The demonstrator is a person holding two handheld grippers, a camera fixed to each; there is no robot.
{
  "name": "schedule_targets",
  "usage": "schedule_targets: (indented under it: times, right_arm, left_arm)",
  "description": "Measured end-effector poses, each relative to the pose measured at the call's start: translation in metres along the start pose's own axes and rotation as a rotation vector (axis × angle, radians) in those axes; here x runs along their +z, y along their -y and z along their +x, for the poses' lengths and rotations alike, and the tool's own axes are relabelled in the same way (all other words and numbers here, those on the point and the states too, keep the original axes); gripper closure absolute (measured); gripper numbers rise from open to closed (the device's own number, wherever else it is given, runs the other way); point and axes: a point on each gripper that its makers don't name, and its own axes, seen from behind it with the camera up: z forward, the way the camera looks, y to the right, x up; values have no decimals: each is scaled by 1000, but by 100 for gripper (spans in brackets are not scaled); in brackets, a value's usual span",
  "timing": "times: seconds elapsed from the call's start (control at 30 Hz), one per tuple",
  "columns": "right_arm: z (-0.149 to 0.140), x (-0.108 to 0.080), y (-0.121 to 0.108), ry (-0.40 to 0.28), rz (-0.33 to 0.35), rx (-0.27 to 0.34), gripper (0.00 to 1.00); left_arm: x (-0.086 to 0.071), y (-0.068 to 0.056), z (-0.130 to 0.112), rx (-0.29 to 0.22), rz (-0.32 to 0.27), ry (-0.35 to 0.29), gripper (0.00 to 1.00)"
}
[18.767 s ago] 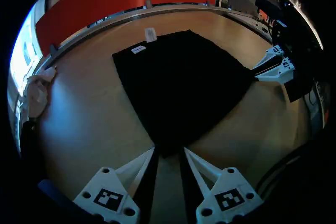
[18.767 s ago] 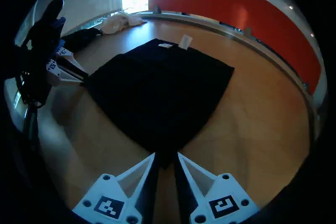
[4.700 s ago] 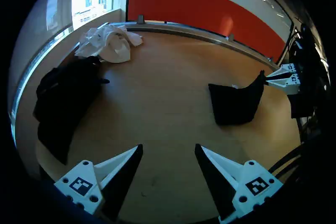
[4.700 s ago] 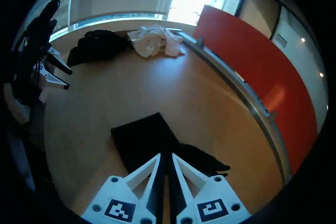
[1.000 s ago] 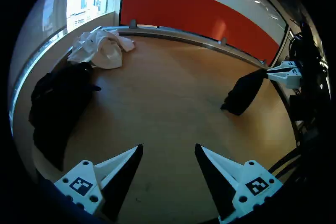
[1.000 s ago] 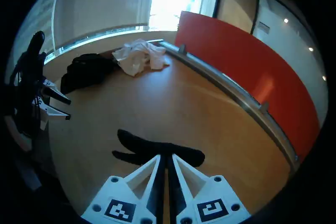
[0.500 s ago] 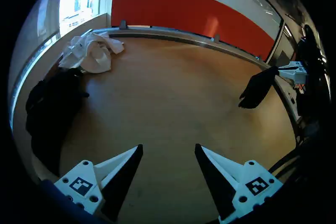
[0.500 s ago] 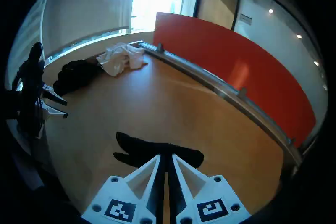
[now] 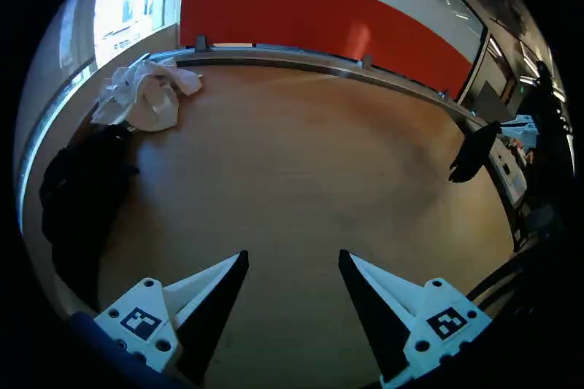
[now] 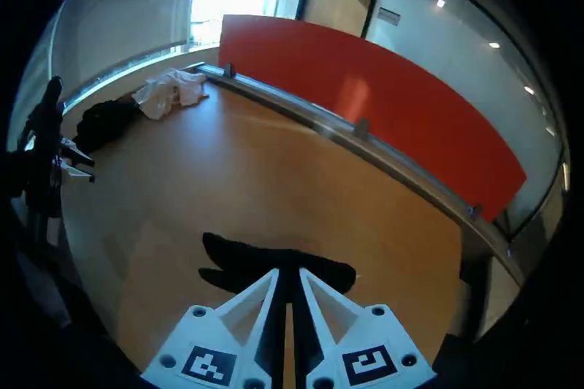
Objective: Fold towel
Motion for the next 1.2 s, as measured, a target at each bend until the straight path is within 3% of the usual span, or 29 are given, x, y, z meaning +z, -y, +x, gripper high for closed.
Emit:
schedule_targets:
  times: [0.3, 0.6, 0.8, 1.2]
  right_arm:
    - [-39, -16, -51, 34, -37, 41, 96]
    - [-72, -20, -93, 74, -71, 71, 96]
    - [-84, -19, -104, 84, -72, 91, 96]
    - [-113, -23, -104, 110, -68, 99, 96]
  left_arm:
    - [1, -5, -2, 0, 5, 9, 9]
    - [-1, -6, -1, 11, 22, 14, 8]
    - [-2, -8, -2, 13, 29, 17, 8]
    - [-4, -18, -3, 24, 29, 17, 8]
